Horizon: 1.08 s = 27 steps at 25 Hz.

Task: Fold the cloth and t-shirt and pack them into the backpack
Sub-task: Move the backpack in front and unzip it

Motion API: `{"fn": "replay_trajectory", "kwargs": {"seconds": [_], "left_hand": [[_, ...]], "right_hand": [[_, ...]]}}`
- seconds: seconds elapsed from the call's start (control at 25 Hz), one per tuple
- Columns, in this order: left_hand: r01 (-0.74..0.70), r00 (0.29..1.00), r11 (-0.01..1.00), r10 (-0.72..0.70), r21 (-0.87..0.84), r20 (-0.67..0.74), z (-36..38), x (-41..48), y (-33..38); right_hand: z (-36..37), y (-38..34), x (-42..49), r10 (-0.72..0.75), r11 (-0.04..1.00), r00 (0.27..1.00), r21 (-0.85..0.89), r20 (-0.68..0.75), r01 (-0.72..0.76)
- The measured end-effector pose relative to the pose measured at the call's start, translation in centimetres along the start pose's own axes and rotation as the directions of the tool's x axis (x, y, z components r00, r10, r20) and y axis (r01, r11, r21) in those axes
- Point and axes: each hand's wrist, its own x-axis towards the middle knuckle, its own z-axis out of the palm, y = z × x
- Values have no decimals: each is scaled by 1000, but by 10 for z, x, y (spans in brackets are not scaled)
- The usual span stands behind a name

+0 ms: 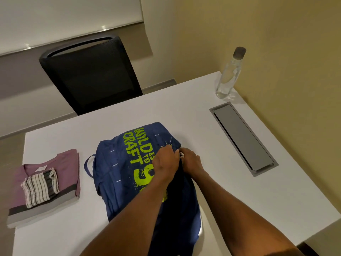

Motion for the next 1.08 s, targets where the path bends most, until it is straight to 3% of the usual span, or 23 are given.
{"fn": "replay_trajectory", "kwargs": {"seconds": [0.12, 0.28, 0.48, 0.6, 0.68, 0.8, 0.96, 1.08], "left_hand": [[50, 992, 989, -65, 141, 104, 7, 8, 6], [137, 982, 986, -148, 94, 121, 16, 14, -1], [94, 988, 988, -108, 125, 114, 21, 18, -1], [126, 980, 991, -131, 40, 148, 21, 23, -3], [175, 974, 980, -158, -96, 162, 19, 24, -5], [168, 979, 959, -136, -230, 150, 17, 26, -9], [110, 987, 960, -76, -258, 139, 14, 27, -13], [84, 990, 966, -53, -244, 131, 13, 26, -12]], "right_hand": [[1, 1, 12, -52, 998, 999, -31, 10, 52], [-2, 12, 25, -129, 975, 991, -187, -21, 123], [-16, 8, 23, -222, 932, 972, -308, -77, 188], [-17, 11, 22, -127, 973, 987, -204, -96, 106], [-10, 11, 21, -28, 993, 999, -118, -25, 25], [0, 14, 21, 5, 999, 1000, -38, -4, -5], [2, 20, 17, 61, 988, 998, 141, -31, -56], [-6, 14, 10, 70, 991, 994, 119, -81, -60]]}}
